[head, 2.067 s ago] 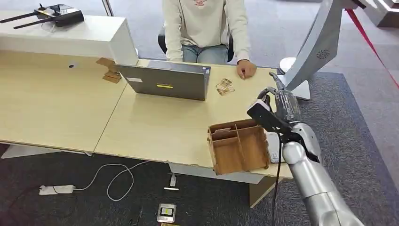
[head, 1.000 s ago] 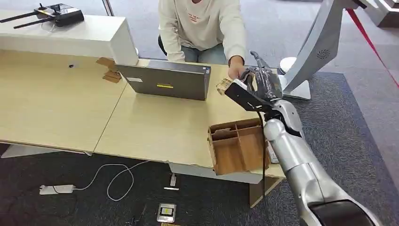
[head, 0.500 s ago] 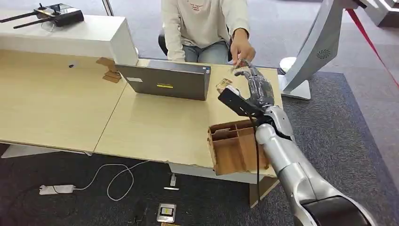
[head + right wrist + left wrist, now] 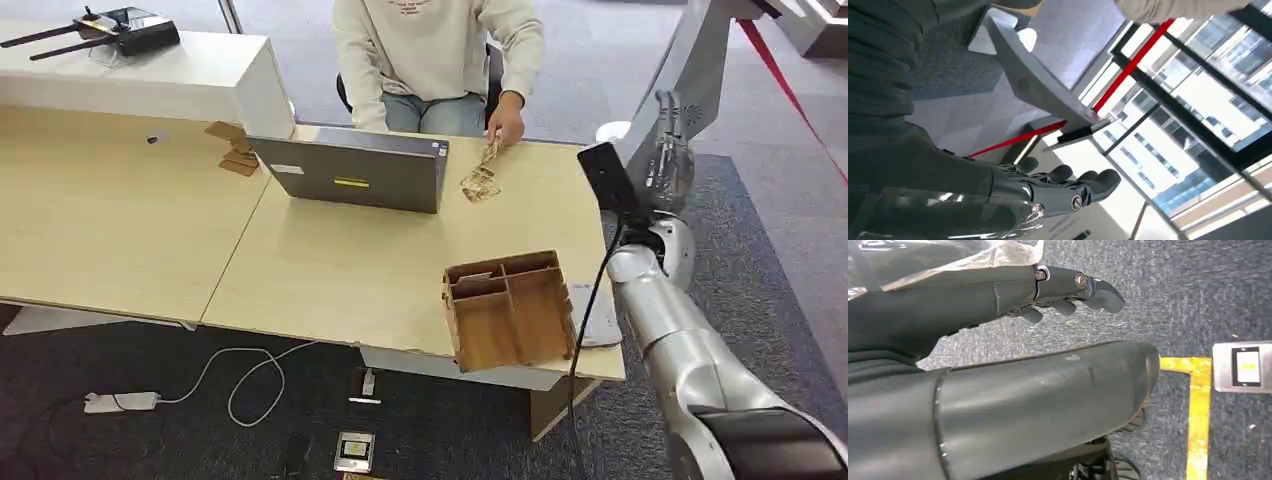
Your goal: Pass the card to the sensor for recognition and then transmit it.
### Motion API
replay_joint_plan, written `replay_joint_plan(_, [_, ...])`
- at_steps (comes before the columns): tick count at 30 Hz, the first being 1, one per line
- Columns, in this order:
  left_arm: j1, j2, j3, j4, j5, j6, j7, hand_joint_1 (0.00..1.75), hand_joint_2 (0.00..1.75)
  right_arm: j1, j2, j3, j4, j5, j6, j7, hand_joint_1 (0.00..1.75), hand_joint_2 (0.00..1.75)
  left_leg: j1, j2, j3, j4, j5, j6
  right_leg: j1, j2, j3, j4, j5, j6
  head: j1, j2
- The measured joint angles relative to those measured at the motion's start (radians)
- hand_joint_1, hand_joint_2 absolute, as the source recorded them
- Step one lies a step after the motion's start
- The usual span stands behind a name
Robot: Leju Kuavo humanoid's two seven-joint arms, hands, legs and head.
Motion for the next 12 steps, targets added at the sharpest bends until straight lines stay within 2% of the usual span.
replay_joint_plan(6, [0.004, 0.0, 0.01, 0.0, 0.036, -0.012, 0.007, 0.0, 0.0, 0.017, -0.161, -0.115, 0.023, -0.094, -0.026, 0.003, 0.0, 1.75, -0.002, 0.0, 0.0, 0.0, -0.001, 0.001, -0.001, 0.0, 0.0, -0.001, 0.0, 0.001, 0.0, 0.0])
replay_joint_plan(12, [0.006, 0.005, 0.015, 0.0, 0.068, -0.056, 0.01, 0.0, 0.0, 0.112, -0.292, -0.22, 0.046, -0.147, -0.041, 0.032, 0.0, 1.75, -0.002, 0.0, 0.0, 0.0, -0.001, 0.001, 0.0, 0.0, 0.0, -0.001, 0.0, 0.001, -0.001, 0.0])
